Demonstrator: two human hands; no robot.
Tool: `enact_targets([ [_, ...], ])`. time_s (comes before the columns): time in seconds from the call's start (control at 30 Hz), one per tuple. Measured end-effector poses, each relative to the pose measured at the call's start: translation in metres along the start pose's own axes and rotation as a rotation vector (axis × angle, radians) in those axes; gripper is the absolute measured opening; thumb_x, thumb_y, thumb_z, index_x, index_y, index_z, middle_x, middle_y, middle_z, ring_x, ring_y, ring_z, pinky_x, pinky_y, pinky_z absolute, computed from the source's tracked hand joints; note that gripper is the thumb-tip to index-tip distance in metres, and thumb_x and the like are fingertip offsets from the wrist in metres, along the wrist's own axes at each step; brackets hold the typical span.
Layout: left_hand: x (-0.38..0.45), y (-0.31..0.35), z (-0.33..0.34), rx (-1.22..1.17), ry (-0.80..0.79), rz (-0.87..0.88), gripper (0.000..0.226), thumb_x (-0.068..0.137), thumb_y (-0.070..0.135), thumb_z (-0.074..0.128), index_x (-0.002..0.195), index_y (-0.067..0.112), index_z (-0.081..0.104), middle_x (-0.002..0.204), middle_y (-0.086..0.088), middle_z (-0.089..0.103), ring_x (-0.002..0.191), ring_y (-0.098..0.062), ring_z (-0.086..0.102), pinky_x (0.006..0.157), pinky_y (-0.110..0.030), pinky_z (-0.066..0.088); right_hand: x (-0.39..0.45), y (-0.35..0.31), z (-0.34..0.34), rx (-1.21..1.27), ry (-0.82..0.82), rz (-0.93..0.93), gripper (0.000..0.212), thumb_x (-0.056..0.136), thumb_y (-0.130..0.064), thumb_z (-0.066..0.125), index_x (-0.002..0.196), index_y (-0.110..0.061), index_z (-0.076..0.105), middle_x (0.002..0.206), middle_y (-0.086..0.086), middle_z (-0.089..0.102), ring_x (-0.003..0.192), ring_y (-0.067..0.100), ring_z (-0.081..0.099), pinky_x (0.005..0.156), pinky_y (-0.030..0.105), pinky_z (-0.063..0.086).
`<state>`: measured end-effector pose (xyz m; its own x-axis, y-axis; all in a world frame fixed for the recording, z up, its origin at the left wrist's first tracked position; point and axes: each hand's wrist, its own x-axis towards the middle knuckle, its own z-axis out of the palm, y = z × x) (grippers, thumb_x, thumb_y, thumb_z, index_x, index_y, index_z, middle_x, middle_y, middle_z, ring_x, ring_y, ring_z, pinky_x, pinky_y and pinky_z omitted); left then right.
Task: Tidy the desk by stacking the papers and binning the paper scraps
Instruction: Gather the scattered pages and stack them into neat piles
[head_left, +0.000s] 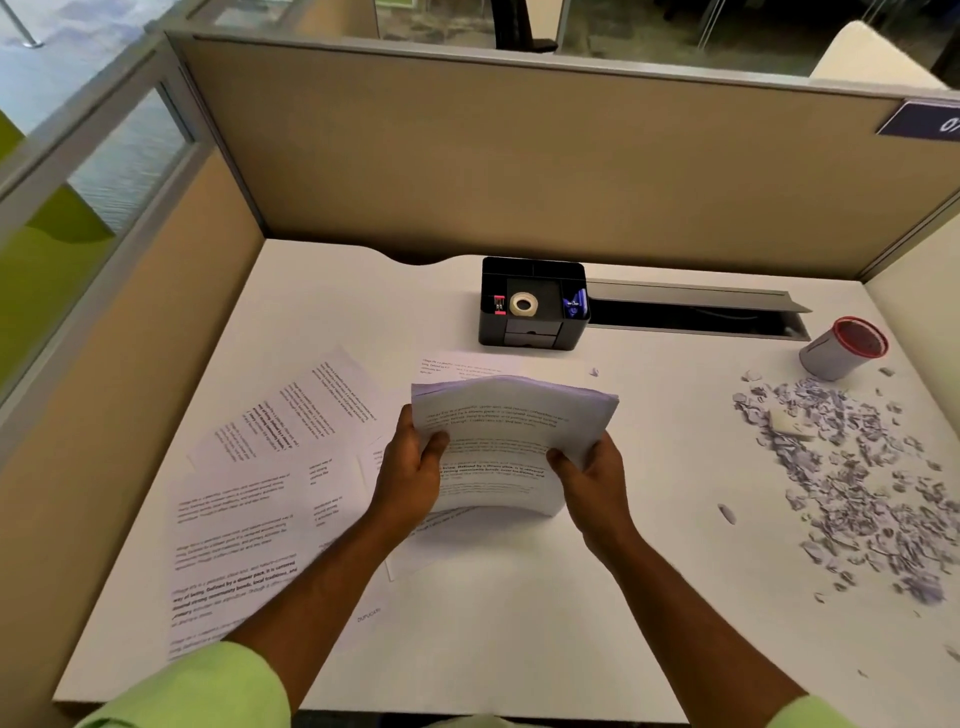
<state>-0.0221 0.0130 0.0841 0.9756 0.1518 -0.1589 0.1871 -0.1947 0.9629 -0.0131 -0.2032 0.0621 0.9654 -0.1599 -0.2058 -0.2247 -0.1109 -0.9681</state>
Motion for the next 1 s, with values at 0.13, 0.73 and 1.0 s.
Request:
enact_targets([
  [0.13, -0.003, -0.011, 0.002, 0.01, -0.04, -0.024, 0.049, 0.097, 0.016, 0.057, 0.14, 0.031, 0.038, 0.12, 0.012, 0.058, 0.113, -0.005, 0.056, 0.086, -0.018, 0.054, 0.0, 0.003, -0.002, -0.009, 0.004, -0.021, 0.041, 0.092, 0.005, 0.064, 0.125, -0.019, 0.06, 0.115, 0.0, 0.071, 0.107, 0.017, 0.068, 0.091, 0.041, 0.06],
  [0.73, 0.031, 0.006, -0.021, -0.369, 0.211, -0.205, 0.035, 0.094, 0.006, 0.061, 0.128, 0.013, 0.054, 0.118, -0.005, 0.068, 0.108, -0.022, 0.067, 0.089, -0.041, 0.057, 0.015, -0.007, -0.028, 0.041, -0.066, 0.1, 0.061, 0.055, -0.043, 0.098, 0.09, -0.003, 0.067, 0.088, 0.011, 0.073, 0.08, 0.028, 0.071, 0.065, 0.033, 0.06],
  [1.0, 0.017, 0.001, -0.013, -0.804, 0.063, -0.338, 0.047, 0.087, 0.005, 0.065, 0.133, 0.007, 0.051, 0.125, -0.017, 0.065, 0.117, -0.034, 0.062, 0.098, -0.059, 0.047, 0.001, -0.02, 0.001, 0.593, -0.196, 0.189, 0.046, 0.085, -0.003, 0.07, 0.129, -0.004, 0.06, 0.122, 0.014, 0.073, 0.108, 0.03, 0.072, 0.085, 0.048, 0.061],
])
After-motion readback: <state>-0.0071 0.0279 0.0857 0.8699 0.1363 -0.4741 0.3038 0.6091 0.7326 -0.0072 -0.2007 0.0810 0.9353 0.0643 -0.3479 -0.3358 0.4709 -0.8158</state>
